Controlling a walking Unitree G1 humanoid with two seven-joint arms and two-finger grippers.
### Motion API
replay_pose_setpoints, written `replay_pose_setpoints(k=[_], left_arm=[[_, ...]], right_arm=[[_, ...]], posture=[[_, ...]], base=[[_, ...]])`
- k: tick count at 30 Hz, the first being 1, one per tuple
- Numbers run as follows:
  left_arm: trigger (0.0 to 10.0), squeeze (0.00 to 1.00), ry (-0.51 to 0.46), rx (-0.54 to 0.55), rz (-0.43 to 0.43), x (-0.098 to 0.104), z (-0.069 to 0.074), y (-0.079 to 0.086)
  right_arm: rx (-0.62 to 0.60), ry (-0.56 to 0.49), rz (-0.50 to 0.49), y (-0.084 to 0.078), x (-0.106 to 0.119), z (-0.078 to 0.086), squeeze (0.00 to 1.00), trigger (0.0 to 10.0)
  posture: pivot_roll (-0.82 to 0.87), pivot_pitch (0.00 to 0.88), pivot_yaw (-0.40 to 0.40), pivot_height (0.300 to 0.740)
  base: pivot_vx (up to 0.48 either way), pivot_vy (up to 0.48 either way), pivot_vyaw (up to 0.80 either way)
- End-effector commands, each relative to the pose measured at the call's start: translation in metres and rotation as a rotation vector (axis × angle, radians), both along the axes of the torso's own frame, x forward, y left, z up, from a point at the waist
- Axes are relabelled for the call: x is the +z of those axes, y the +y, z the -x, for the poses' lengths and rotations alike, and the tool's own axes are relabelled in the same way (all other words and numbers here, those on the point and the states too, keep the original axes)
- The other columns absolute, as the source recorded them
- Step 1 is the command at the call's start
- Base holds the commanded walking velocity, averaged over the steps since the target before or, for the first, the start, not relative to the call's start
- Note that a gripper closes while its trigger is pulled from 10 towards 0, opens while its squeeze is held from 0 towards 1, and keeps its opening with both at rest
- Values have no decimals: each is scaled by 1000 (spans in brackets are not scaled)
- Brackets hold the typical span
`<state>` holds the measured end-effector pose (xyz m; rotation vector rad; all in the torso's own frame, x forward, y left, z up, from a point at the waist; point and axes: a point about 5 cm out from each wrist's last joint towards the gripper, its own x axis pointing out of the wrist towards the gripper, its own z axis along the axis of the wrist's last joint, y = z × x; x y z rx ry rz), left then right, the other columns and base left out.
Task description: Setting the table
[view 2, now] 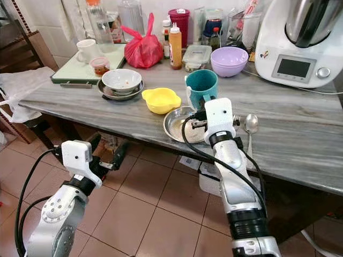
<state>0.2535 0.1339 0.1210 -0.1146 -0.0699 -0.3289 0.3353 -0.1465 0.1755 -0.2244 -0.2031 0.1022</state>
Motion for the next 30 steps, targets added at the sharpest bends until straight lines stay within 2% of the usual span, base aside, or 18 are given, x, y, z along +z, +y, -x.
replay_pose_setpoints(k=[1, 7, 11, 18, 25, 30], left_arm=[[10000, 0, 9, -8, -11, 1, 4, 2], [10000, 0, 24, -24, -8, -1, 9, 0], [10000, 0, 33, -80, -26, 0, 13, -4], [10000, 0, 7, -120, -33, 11, 7, -6], [10000, 0, 22, -250, -16, 16, 18, -17], [10000, 0, 31, -256, -16, 16, 20, -19]], right_arm=[[-10, -28, -3, -3, 13, -9, 0, 10000], [-19, -42, 3, -5, 19, -15, 0, 10000], [-29, -33, -3, -8, 22, -25, 0, 10000], [-32, -20, -32, -7, 23, -36, 0, 10000], [-52, -7, -44, -9, 27, -50, 0, 10000], [-77, 10, -47, -15, 24, -54, 0, 10000]], posture=[[-67, 97, 76, 740], [-62, 118, 76, 740], [-52, 131, 76, 740], [-36, 130, 81, 740], [-14, 140, 85, 740], [-8, 147, 89, 740]], base=[[0, 0, 0], [0, 0, 0], [0, 0, 0], [0, 0, 0], [0, 0, 0], [0, 0, 0]])
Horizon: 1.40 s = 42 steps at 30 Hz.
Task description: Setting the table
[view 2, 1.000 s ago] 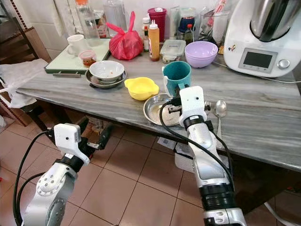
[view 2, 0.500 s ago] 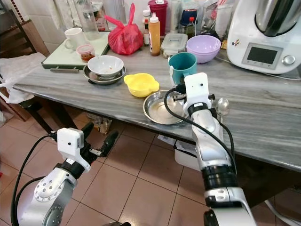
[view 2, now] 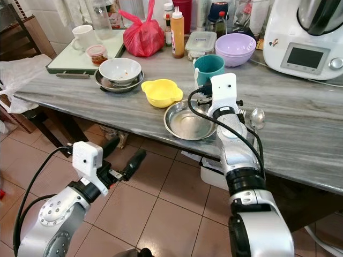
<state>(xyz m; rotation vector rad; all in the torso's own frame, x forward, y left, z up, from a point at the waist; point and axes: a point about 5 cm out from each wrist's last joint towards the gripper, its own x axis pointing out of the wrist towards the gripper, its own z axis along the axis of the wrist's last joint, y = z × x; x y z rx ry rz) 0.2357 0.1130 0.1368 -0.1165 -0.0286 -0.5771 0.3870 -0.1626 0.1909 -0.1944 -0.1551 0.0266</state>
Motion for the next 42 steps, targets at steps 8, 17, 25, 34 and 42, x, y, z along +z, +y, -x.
replay_pose_setpoints(k=[8, 17, 25, 34, 42], left_arm=[[10000, 0, 17, -96, 18, 8, 7, -7], [10000, 0, 41, -83, 11, 5, 12, -4], [10000, 0, 48, -72, 2, 6, 15, 0], [10000, 0, 56, -69, -6, 7, 18, 1], [10000, 0, 56, -63, -9, 7, 17, 2]], right_arm=[[-7, -17, -7, 3, 3, -8, 0, 10000], [-44, -25, 11, 0, 0, -11, 0, 10000], [-69, -14, 33, 2, -5, -12, 0, 10000], [-80, 0, 25, 4, -10, -12, 973, 10000], [-63, -2, 8, 8, -11, -12, 1000, 10000]], posture=[[4, 150, 89, 740], [14, 155, 96, 740], [32, 175, 111, 740], [46, 182, 123, 740], [43, 169, 119, 740]], base=[[0, 0, 0], [0, 0, 0], [0, 0, 0], [0, 0, 0], [0, 0, 0]])
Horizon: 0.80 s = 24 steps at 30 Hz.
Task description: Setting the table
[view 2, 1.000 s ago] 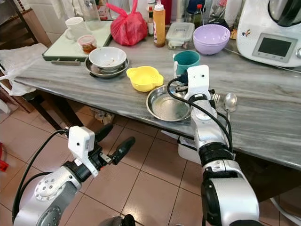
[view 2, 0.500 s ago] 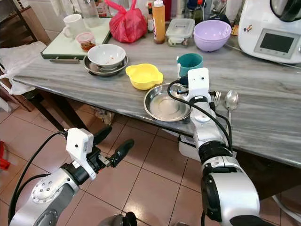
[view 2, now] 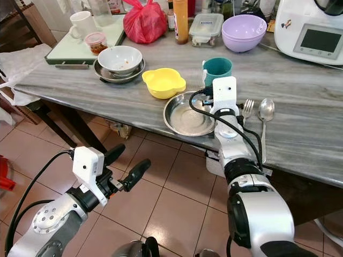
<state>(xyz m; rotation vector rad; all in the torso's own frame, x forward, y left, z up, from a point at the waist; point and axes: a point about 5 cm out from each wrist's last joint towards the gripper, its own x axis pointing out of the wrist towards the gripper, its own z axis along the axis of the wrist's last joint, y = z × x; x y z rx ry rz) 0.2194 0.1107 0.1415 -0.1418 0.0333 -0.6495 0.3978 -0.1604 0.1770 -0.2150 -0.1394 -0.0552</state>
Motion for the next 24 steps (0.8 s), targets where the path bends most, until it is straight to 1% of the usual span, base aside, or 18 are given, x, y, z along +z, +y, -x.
replay_pose_setpoints(k=[1, 8, 14, 18, 19, 22, 24], left_arm=[[10000, 0, -7, 14, -16, 2, 0, 4], [10000, 0, -17, 24, -13, 3, -3, 4], [10000, 0, -30, 36, -10, 5, -7, 5], [10000, 0, -37, 51, -1, 6, -10, 6], [10000, 0, -41, 55, -1, 6, -12, 6], [10000, 0, -53, 63, -10, 5, -15, 7], [10000, 0, -71, 94, -14, 6, -20, 11]], right_arm=[[24, -12, -6, 6, 4, -2, 1000, 10000], [46, -38, -11, 10, 11, -3, 1000, 10000], [53, -82, -23, 11, 22, -5, 1000, 10000], [65, -139, -18, 14, 30, -3, 1000, 10000], [66, -162, -28, 15, 33, -2, 1000, 10000], [77, -203, -18, 19, 36, 3, 1000, 10000], [89, -235, 0, 21, 37, 8, 1000, 10000]], posture=[[43, 169, 119, 740], [39, 155, 108, 740], [34, 139, 100, 740], [24, 124, 96, 740], [19, 118, 93, 740], [10, 107, 89, 740], [2, 97, 83, 740]], base=[[0, 0, 0], [0, 0, 0], [0, 0, 0], [0, 0, 0], [0, 0, 0], [0, 0, 0], [0, 0, 0]])
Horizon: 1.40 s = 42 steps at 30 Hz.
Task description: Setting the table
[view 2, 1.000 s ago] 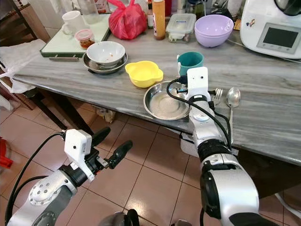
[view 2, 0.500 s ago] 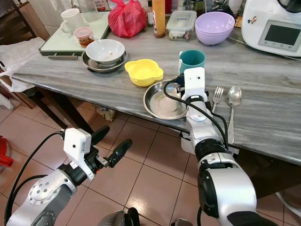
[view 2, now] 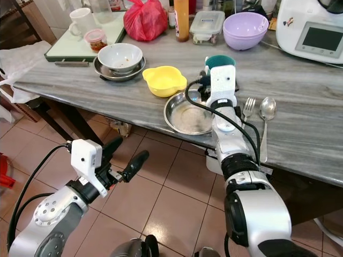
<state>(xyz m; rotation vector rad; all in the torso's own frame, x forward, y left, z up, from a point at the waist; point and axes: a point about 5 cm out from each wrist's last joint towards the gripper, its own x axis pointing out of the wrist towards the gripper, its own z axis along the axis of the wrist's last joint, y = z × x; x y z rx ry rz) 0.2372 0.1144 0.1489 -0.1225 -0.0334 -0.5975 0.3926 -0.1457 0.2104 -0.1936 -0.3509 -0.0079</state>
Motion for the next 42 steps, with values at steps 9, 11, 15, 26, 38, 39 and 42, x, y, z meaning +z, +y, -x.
replay_pose_setpoints(k=[9, 11, 15, 26, 38, 39, 42], left_arm=[[10000, 0, -39, 78, -6, 0, -11, 11], [10000, 0, -48, 104, -7, -1, -12, 14], [10000, 0, -55, 183, -33, -4, -15, 20], [10000, 0, -84, 342, -68, -6, -25, 32], [10000, 0, -69, 486, -103, -13, -25, 42], [10000, 0, -76, 494, -108, -13, -25, 43], [10000, 0, -89, 534, -116, -13, -24, 47]], right_arm=[[27, -69, 75, 5, -5, 24, 1000, 10000], [29, -64, 83, 2, -9, 30, 1000, 10000], [44, -39, 102, -1, -18, 42, 1000, 10000], [129, 33, 114, 4, -32, 73, 1000, 10000], [151, 109, 119, 1, -42, 92, 553, 10000], [156, 121, 117, 1, -42, 93, 149, 10000], [171, 133, 111, 4, -42, 95, 0, 10000]], posture=[[-20, 59, 75, 740], [-25, 56, 75, 740], [-41, 55, 84, 740], [-55, 56, 88, 740], [-59, 64, 86, 740], [-57, 64, 87, 740], [-55, 64, 87, 740]], base=[[0, 0, 0], [0, 0, 0], [0, 0, 0], [0, 0, 0], [0, 0, 0], [0, 0, 0], [0, 0, 0]])
